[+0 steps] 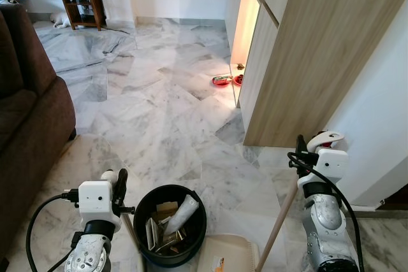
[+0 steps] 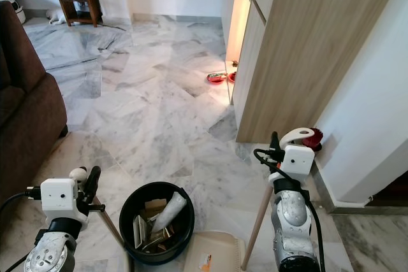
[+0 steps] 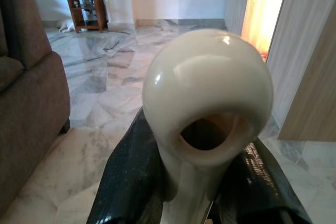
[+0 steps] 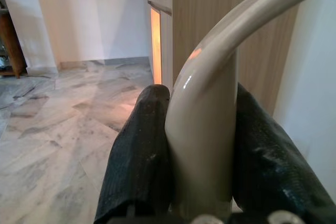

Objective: Sweep floor

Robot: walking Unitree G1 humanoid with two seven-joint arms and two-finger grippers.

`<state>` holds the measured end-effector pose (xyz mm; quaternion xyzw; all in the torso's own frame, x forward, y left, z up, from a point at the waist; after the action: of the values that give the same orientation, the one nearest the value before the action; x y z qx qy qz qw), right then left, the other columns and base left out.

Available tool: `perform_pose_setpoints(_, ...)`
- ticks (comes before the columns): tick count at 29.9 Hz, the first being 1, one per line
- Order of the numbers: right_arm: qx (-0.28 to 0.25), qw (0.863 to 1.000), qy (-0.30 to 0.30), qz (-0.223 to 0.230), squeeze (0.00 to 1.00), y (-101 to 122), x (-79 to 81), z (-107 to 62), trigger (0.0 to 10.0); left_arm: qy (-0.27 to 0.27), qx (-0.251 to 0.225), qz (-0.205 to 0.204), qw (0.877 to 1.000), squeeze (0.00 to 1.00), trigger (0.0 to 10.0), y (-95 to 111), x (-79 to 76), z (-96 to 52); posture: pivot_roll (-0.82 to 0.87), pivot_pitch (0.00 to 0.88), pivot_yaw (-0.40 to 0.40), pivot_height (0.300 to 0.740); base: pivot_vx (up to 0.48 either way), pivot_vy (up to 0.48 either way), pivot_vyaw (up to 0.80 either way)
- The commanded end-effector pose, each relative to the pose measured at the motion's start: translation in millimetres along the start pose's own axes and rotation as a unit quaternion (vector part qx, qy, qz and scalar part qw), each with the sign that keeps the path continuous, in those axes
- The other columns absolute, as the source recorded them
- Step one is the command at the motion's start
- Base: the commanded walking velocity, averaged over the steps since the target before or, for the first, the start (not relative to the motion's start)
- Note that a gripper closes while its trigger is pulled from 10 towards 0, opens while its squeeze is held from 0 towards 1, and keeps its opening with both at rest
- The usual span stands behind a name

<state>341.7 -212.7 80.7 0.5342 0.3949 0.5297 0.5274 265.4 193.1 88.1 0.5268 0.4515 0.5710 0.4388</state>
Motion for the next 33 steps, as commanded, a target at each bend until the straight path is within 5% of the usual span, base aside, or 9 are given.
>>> perform_pose_setpoints(1, -0.021, 1.000, 0.006, 0.004, 0.00, 10.3, 4.4, 6.6, 10.0, -0.008, -0.047, -0.008, 0.999, 0.00, 10.0, 21.7, -7.3, 3.7, 0.07, 0.000, -0.056, 0.740, -0.251, 0.000, 0.00)
perform_pose_setpoints(33, -0.023, 1.000, 0.007, 0.005, 0.00, 10.4, 5.9, 6.5, 10.0, -0.008, -0.049, -0.007, 0.999, 0.00, 10.0, 20.6, -7.5, 3.4, 0.07, 0.000, -0.053, 0.740, -0.291, 0.000, 0.00)
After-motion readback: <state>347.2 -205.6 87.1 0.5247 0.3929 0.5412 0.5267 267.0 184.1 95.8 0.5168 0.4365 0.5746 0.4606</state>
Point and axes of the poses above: a point about 5 cm out from each wrist's last joint towards the gripper, its own z axis pointing out of the wrist towards the gripper, its own y axis along the axis of the wrist's last joint, x = y × z, the point moved 5 cm from there along z, pointing out of the wrist towards the gripper, and after that the axes turned 8 degrees about z, right-handed, at the moved point
